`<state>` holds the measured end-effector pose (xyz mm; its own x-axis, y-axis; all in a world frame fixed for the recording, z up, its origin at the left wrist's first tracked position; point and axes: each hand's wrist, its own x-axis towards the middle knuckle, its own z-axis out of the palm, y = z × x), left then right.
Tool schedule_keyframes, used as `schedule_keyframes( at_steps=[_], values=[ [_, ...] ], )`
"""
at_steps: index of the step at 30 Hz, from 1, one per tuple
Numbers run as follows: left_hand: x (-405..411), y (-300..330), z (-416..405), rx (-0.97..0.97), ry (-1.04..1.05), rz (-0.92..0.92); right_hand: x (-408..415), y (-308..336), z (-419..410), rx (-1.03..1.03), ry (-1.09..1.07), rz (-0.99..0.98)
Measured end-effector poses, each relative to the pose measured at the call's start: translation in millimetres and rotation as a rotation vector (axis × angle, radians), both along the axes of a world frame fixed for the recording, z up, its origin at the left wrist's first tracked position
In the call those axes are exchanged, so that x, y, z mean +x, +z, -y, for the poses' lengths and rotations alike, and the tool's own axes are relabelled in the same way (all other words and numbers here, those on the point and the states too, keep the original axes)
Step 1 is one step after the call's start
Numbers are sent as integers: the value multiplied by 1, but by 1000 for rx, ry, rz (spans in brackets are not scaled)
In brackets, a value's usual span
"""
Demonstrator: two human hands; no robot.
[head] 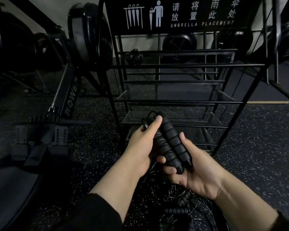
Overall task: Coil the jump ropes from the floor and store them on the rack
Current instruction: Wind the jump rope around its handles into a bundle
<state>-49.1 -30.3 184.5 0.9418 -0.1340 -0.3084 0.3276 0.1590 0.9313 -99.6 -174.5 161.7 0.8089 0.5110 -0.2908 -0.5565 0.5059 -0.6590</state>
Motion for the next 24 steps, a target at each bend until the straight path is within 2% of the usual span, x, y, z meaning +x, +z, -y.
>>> schedule_keyframes(
  at_steps=[2, 3, 4, 5, 7, 10, 14, 17, 20, 22, 24],
  values=[
    [9, 0, -11, 382, 96, 147, 5, 1, 5, -68, -8, 5],
    [16, -1, -19, 510, 203, 241, 6, 2, 7, -104, 5, 8],
    [22, 0, -27, 553, 277, 328, 6, 4, 10, -126, 26, 9],
    [28, 0, -35, 547, 296, 400, 7, 4, 13, -132, 48, 8],
    [33, 4, -44, 499, 150, 484, 7, 5, 18, -95, 113, 19],
    [32, 3, -42, 321, -78, 468, 8, 1, 22, 57, 233, 82],
    [23, 2, -27, 108, 49, 390, 12, -4, 21, 262, 244, 148],
    [14, 3, -14, 143, 19, 362, 15, -6, 21, 411, 206, 163],
    [9, -8, -2, 263, -89, 370, 16, -9, 19, 436, 145, 153],
    [5, -13, 2, 412, -177, 446, 16, -8, 18, 377, 54, 143],
    [1, -13, 3, 591, -243, 486, 17, -3, 17, 140, -102, 149]
  ],
)
